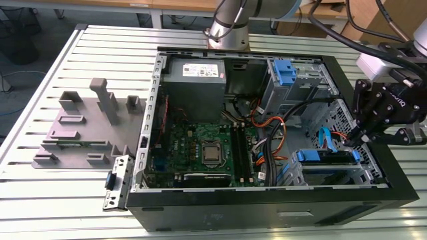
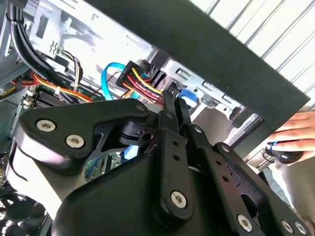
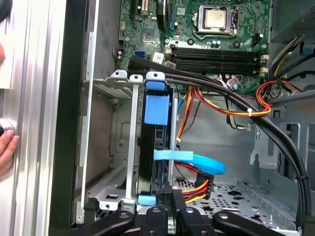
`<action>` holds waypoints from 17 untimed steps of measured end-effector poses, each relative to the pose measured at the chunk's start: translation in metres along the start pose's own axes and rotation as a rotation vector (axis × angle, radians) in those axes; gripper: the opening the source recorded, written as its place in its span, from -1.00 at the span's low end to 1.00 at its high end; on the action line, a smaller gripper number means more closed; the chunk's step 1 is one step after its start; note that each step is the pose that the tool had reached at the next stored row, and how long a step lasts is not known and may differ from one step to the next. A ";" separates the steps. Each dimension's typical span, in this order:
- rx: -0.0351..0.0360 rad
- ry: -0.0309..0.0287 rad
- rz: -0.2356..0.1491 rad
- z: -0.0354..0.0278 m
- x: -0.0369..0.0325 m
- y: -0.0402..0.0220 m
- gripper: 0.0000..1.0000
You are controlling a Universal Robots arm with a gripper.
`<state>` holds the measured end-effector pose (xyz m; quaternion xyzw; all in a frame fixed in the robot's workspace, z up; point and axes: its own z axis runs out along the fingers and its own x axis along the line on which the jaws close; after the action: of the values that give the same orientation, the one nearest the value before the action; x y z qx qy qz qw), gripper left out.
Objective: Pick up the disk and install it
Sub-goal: 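Insert the second disk wire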
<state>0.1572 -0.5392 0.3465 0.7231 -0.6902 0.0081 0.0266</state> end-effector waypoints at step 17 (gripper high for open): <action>0.0117 0.0006 0.001 0.0045 0.0099 0.0112 -0.67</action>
<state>0.1464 -0.5497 0.3428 0.7231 -0.6903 0.0124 0.0226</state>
